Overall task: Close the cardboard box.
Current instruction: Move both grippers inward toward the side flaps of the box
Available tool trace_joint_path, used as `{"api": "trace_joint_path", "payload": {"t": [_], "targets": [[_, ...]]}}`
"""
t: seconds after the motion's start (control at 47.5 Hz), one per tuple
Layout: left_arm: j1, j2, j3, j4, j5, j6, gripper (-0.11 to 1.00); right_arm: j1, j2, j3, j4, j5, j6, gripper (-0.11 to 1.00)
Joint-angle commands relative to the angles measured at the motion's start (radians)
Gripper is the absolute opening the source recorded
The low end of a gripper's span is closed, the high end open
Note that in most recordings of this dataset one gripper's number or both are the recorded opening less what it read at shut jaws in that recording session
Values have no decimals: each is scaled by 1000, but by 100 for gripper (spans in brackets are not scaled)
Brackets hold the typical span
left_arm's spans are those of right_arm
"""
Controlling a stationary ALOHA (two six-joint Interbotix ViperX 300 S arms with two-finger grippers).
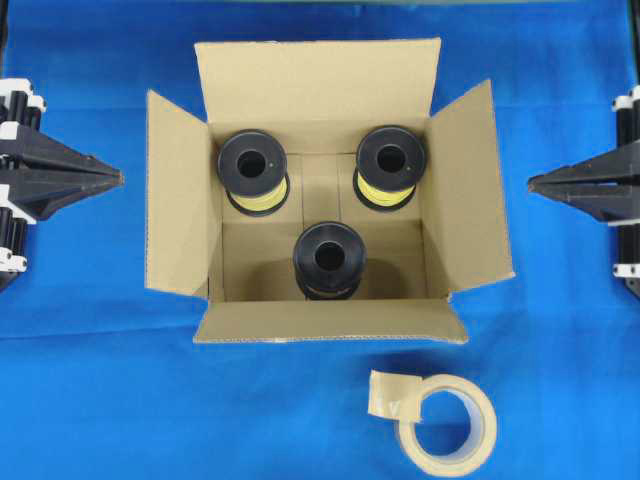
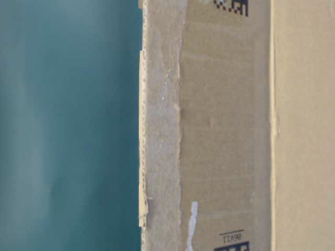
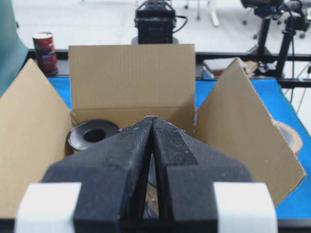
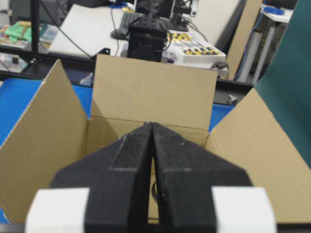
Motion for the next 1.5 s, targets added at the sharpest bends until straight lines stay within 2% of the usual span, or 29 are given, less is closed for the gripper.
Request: {"api": "trace_joint_path", "payload": {"t": [0.0, 0.19, 0.421, 0.548, 0.632, 0.822, 1.032, 1.348, 1.475], "targets": [[0, 9, -23, -29, -5, 6, 0, 0, 8, -35, 0, 0, 5, 0], [0, -26, -20, -29, 66, 8, 0, -3, -25, -52, 6, 127, 8, 0], [0, -129, -9, -28, 288, 2, 0, -35, -81, -43, 57, 328, 8, 0], [0, -176, 21, -28, 373, 0, 0, -49, -91, -20, 71, 397, 8, 0], [0, -175, 55, -28, 387, 0, 0, -49, -83, 3, 74, 417, 8, 0], [0, -133, 138, -29, 351, -2, 0, -49, -6, 69, 86, 400, 8, 0], [-3, -71, 204, -34, 244, -9, 0, -49, 124, 115, 91, 285, 8, 0], [-17, -5, 199, -35, 123, -17, 0, -49, 201, 104, 100, 160, 8, 0], [-17, 58, 173, -35, 23, -15, 0, -49, 244, 75, 98, 117, 6, 0]]}}
